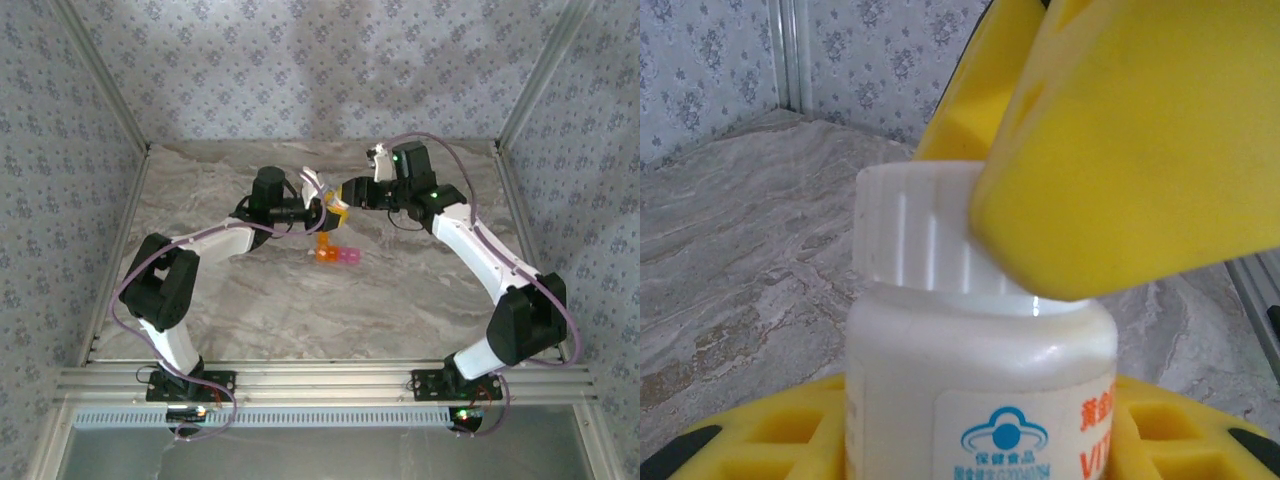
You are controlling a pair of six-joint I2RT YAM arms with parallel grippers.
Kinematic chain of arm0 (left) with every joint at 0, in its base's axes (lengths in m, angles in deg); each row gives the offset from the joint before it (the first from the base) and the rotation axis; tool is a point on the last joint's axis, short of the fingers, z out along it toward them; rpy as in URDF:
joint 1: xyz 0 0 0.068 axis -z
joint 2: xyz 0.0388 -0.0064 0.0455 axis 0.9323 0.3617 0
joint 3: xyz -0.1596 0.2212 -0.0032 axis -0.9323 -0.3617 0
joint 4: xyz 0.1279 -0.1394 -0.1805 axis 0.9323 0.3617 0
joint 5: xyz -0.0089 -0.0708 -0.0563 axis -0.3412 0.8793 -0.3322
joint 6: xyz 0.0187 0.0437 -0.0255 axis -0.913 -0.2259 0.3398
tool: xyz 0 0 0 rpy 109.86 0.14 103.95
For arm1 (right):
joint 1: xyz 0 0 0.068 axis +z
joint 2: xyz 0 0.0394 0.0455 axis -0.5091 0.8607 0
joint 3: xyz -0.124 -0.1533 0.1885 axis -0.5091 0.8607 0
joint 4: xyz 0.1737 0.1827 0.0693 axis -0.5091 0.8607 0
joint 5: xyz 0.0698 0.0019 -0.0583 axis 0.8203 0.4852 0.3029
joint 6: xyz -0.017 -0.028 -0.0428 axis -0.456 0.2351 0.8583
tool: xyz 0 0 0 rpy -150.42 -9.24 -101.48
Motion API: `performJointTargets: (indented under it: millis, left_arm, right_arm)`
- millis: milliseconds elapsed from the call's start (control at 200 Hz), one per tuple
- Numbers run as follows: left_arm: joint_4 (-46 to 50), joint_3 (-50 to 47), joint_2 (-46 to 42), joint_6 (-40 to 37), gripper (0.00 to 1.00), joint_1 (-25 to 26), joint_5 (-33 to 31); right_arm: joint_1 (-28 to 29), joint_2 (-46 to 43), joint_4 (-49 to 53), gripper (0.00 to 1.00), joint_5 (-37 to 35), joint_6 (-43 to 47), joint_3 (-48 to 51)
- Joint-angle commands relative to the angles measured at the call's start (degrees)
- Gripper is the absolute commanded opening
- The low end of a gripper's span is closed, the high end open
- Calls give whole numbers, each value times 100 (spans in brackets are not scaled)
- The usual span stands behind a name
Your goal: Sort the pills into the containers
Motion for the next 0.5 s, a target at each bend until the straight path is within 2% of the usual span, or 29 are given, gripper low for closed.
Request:
performJointTargets:
  millis: [0, 65, 100, 115, 120, 130, 135, 145, 325, 495]
  left_arm:
    - [-423, -58, -247, -187, 12, 36, -554]
    - [-461, -153, -320, -177, 23, 35, -780]
    - [-501, -207, -357, -171, 41, 35, -866]
    - [-516, -238, -375, -170, 56, 39, -891]
    - [-525, -243, -379, -170, 63, 40, -903]
    - [-536, -265, -388, -171, 87, 40, -916]
    - [-544, -270, -394, -171, 92, 40, -920]
    - [-552, -289, -403, -171, 97, 36, -929]
    - [-718, -668, -657, -233, 98, 29, -1143]
    - [-898, -1151, -1046, -332, 98, 18, -1621]
  right_arm:
    - [76, -104, 263, 30, -445, -131, 48]
    - [54, -124, 369, 30, -522, -49, -35]
    - [43, -133, 399, 30, -570, -26, -60]
    - [32, -135, 405, 30, -595, -26, -72]
    - [28, -137, 412, 30, -598, -21, -82]
    - [21, -131, 411, 30, -611, -25, -89]
    - [18, -135, 415, 30, -615, -25, -94]
    - [5, -131, 423, 30, -618, -25, -103]
    - [-235, -110, 569, 30, -918, 162, -151]
    - [-531, -103, 598, 30, -1307, 393, 58]
